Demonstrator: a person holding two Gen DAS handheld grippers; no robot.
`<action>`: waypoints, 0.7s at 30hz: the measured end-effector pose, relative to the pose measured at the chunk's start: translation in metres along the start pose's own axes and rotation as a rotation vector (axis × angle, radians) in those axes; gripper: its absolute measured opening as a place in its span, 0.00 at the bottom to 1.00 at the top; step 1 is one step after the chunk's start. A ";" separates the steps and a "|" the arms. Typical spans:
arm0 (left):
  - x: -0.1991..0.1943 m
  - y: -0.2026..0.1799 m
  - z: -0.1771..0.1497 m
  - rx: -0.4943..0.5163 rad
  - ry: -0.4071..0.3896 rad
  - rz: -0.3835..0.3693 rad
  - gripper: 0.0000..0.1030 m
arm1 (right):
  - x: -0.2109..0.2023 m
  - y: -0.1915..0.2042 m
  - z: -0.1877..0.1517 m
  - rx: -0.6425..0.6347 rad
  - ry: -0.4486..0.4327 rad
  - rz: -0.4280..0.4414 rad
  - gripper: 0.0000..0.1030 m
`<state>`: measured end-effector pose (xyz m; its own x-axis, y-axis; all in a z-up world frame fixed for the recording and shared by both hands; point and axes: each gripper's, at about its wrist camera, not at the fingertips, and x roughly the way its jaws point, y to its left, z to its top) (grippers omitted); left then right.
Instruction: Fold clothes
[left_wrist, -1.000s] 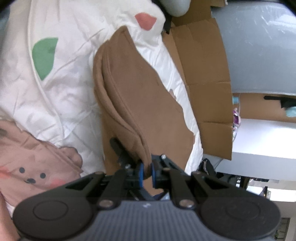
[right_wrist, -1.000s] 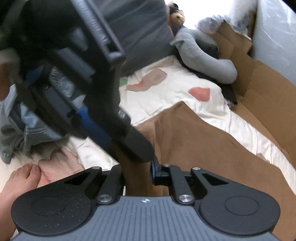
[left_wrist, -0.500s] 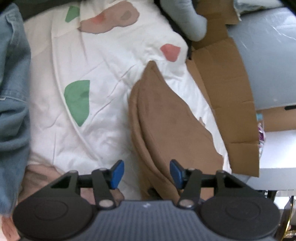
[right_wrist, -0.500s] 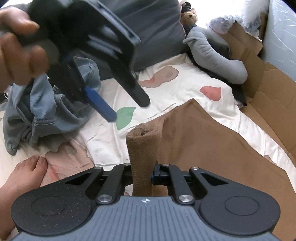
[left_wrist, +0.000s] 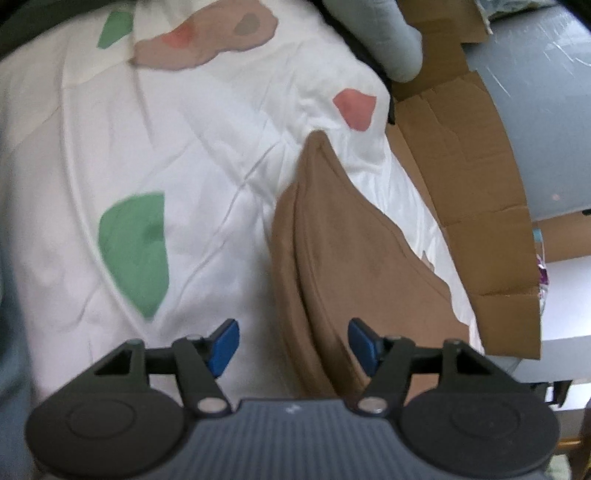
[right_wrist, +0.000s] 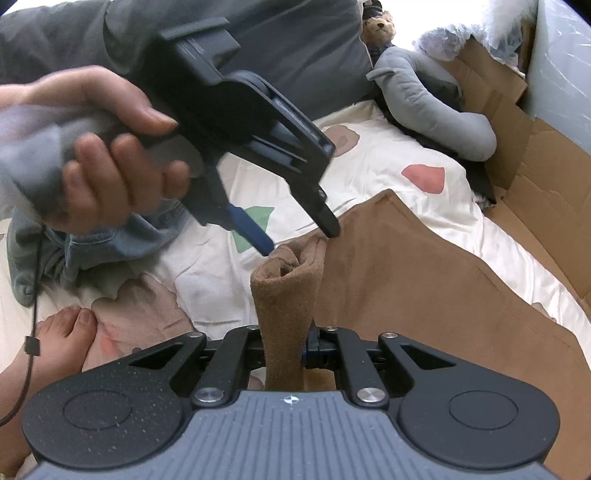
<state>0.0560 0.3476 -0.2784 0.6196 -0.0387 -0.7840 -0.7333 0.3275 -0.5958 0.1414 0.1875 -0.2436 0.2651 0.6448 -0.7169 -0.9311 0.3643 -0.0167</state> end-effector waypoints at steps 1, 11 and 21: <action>0.004 0.000 0.001 0.011 -0.008 0.004 0.65 | 0.000 0.000 -0.001 0.002 0.001 0.001 0.07; 0.032 -0.004 0.036 0.090 -0.058 -0.047 0.60 | -0.003 -0.006 -0.005 0.041 -0.004 0.008 0.07; 0.058 -0.011 0.042 0.163 -0.042 -0.060 0.21 | -0.009 -0.017 -0.006 0.085 -0.018 0.017 0.07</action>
<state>0.1116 0.3817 -0.3096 0.6742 -0.0246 -0.7381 -0.6421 0.4743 -0.6023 0.1534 0.1718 -0.2414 0.2551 0.6632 -0.7036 -0.9109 0.4089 0.0552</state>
